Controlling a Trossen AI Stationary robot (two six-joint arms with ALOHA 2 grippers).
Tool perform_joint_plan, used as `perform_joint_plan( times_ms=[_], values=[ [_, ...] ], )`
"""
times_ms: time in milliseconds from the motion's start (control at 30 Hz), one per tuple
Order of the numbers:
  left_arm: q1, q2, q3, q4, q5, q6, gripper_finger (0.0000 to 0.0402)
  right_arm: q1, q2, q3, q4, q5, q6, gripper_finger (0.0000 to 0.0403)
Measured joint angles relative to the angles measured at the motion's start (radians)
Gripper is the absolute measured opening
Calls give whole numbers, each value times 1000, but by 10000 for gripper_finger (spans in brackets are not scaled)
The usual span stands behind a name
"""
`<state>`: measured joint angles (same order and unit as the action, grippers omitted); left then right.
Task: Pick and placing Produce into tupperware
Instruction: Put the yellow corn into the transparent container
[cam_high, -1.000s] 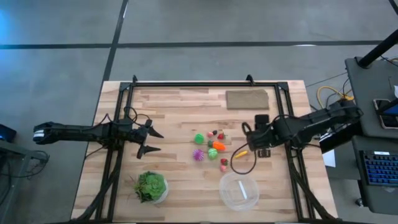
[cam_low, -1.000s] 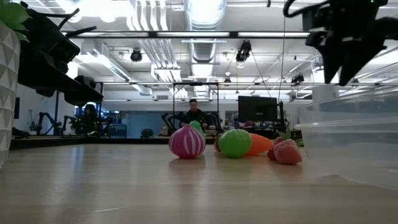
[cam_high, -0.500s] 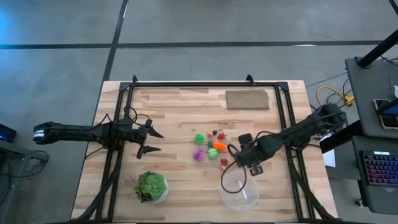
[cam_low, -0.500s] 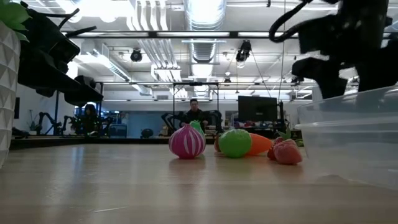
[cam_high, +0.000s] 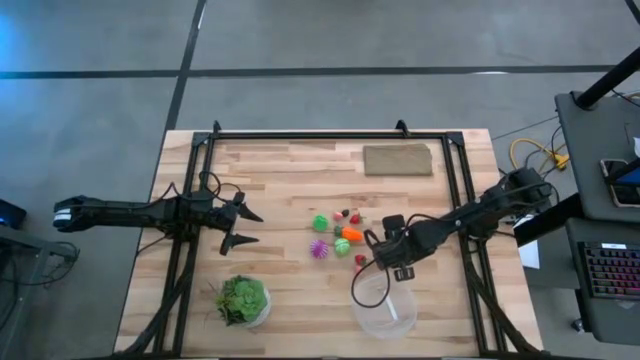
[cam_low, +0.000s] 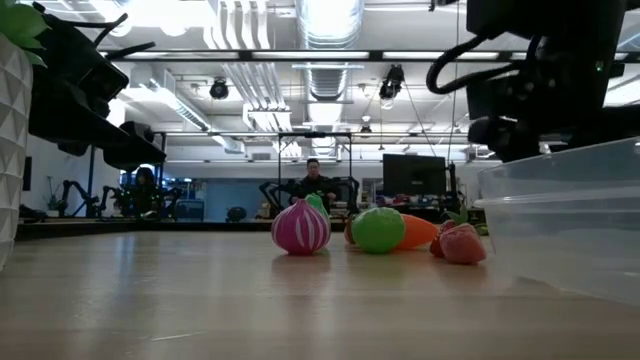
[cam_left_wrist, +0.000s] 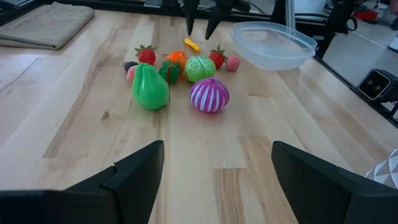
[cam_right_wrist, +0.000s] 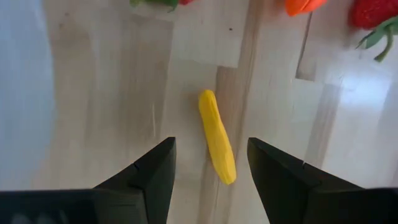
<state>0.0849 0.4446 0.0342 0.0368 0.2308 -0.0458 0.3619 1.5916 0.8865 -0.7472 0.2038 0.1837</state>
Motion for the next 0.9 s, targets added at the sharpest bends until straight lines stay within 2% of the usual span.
perform_joint_plan(
  times_ms=[467, 900],
  values=[
    [0, 0, 0, 0, 0, 0, 283, -34, 2, -75, 60, -27, -43, 187],
    [0, 0, 0, 0, 0, 0, 283, -88, 7, -104, 112, -67, -132, 108]
  ],
)
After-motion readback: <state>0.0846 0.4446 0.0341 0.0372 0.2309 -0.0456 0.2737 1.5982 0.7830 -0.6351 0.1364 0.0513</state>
